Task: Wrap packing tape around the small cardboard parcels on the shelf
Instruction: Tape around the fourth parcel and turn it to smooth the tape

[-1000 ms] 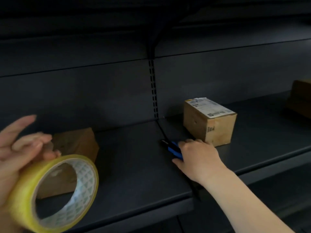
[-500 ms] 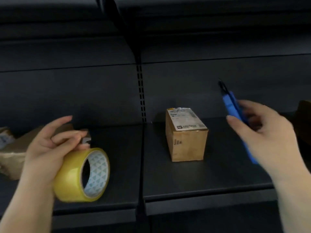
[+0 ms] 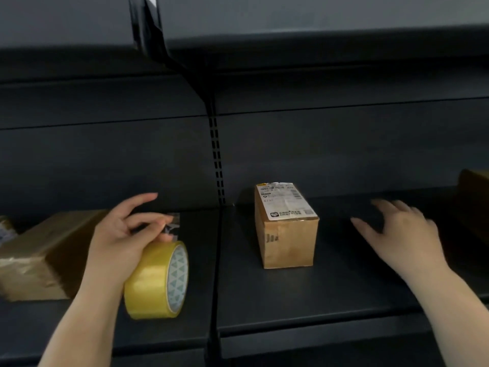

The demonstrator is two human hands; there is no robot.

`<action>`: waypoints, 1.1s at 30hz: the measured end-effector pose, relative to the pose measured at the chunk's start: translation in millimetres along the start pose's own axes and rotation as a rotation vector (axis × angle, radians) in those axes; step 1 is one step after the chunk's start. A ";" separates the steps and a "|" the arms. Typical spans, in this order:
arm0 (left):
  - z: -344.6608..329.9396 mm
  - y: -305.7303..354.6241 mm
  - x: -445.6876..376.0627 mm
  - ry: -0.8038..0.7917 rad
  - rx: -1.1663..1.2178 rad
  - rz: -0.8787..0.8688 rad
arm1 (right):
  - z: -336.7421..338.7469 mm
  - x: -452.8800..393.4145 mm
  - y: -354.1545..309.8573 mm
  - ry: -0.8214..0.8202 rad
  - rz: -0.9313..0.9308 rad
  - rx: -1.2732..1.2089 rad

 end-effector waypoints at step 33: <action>1.6 14.3 13.7 0.017 -0.033 -0.023 | -25.2 32.5 -113.7 -0.345 0.124 -0.506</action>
Point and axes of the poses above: each hand's wrist, its own x-axis away from the middle knuckle, its own z-axis out of the back of the hand, y = z × x, the point moved 8 cm from there along -x, towards the middle knuckle, and after that the axes turned 8 degrees about -z, right-handed, at the moved point
